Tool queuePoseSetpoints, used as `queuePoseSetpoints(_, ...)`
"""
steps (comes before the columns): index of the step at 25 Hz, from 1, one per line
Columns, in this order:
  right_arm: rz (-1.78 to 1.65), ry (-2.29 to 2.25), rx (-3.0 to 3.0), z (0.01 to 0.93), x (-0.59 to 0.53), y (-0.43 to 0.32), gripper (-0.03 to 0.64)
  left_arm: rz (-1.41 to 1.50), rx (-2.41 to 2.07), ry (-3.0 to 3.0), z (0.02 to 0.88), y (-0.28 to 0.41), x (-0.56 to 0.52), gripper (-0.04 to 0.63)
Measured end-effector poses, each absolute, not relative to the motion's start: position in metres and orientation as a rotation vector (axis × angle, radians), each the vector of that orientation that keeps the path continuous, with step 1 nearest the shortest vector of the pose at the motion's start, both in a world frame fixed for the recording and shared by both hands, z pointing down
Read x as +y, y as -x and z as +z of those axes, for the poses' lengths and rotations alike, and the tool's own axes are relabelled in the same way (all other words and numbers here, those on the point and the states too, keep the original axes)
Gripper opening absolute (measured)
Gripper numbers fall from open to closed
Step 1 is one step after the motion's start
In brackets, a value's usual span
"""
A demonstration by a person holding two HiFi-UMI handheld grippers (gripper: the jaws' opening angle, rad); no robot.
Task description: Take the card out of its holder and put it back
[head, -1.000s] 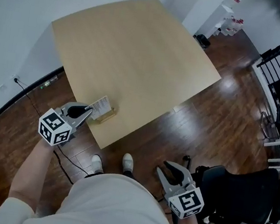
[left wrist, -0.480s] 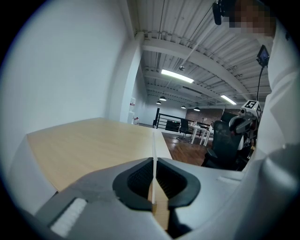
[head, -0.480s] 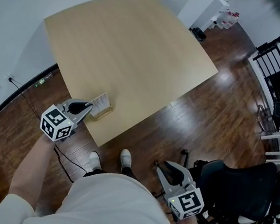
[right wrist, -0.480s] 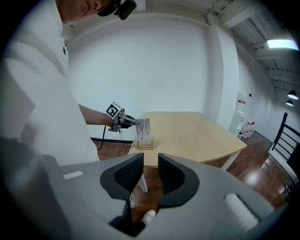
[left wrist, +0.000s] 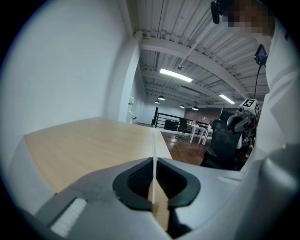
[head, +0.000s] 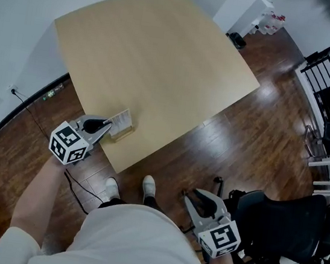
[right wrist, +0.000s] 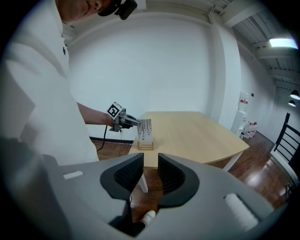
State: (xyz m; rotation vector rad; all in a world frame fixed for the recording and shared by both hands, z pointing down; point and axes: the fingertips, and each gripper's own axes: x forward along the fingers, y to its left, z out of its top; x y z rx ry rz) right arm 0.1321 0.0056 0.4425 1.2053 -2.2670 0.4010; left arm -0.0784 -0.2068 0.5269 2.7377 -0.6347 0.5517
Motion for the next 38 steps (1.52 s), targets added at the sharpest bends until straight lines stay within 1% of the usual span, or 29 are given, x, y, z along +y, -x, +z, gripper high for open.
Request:
queuePoseSetpoints(15,0.416,-1.204,-2.268,0.445,-0.002,-0.130,0.100,0.571,-0.637,-2.732,0.532,0.079,-0.203,0.015)
queuePoseSetpoints(23,0.417,-1.195,-2.271,0.446,-0.004,-0.128,0.100,0.636,-0.601,-2.727,0.559,0.072,-0.197,0.015)
queuePoseSetpoints(33,0.423,-1.179,-2.247,0.446,-0.003,-0.124,0.100,0.645,-0.584,-2.714,0.582,0.071,-0.200,0.020)
queuePoseSetpoints(35,0.421,-1.164,-2.243,0.446,0.001,-0.120,0.100,0.651,-0.577,-2.717,0.582,0.070,-0.200,0.039)
queuePoseSetpoints(36,0.421,-1.158,-2.241,0.446,0.003,-0.117,0.100,0.647,-0.571,-2.716,0.581,0.070,-0.199,0.082)
queuePoseSetpoints(37,0.422,-1.152,-2.241,0.447,0.005,-0.114,0.100,0.637,-0.567,-2.716,0.580,0.070,-0.200,0.109)
queuePoseSetpoints(38,0.424,-1.146,-2.242,0.447,0.007,-0.110,0.100,0.624,-0.565,-2.716,0.578,0.072,-0.200,0.109)
